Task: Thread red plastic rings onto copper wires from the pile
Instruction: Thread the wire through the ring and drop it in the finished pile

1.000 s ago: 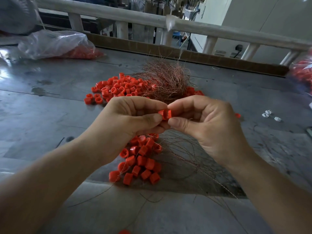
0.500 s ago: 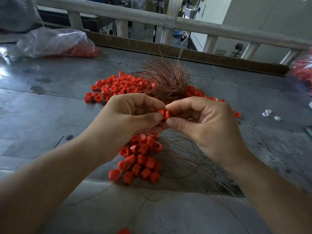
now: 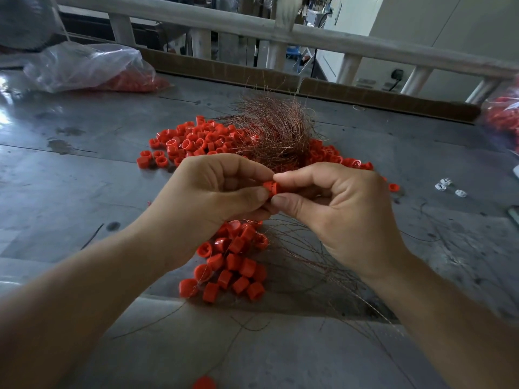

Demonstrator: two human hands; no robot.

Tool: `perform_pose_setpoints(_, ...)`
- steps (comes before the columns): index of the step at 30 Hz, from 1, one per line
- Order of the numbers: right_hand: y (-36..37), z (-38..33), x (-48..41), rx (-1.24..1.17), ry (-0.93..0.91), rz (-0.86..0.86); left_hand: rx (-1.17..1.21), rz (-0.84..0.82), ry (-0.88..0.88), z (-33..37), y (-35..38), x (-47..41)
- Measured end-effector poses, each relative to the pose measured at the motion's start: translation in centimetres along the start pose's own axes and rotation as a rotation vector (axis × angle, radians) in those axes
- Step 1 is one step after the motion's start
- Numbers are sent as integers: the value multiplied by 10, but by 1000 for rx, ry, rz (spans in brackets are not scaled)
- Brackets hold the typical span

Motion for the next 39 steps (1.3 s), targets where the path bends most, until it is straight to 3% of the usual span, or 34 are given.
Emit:
perform_pose_setpoints(12,-1,0,0,76,-27,0,-137,12,31,0,2,2)
perform_pose_setpoints(18,0,-3,2,74,-60,10,69,-60,-58,-6,3,2)
perform_pose_setpoints(22,0,-1,2,28,-36,-6,82,-87,-60,-5,4,2)
perform_pose_setpoints(28,0,5,-2,-157,22,-143,111,-169,-89,-5,4,1)
perform_pose_setpoints(34,9,2,-2,7,0,-373,141,-252,-131,-9,2,2)
perform_pose_setpoints(37,6,-2,-2,84,-26,-341,114,-316,-65,-4,8,4)
perform_pose_setpoints(39,5,-4,-1,130,-46,-313,-31,-289,-14,0,12,6)
Point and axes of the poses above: each hand's wrist, its own x-axis away from the middle knuckle, its own y-axis out of the palm, z = x × y, the point moved 5 cm from there along -x, towards the middle knuckle, and after that the axes turned 13 degrees about -z, right-handed, at the moved point
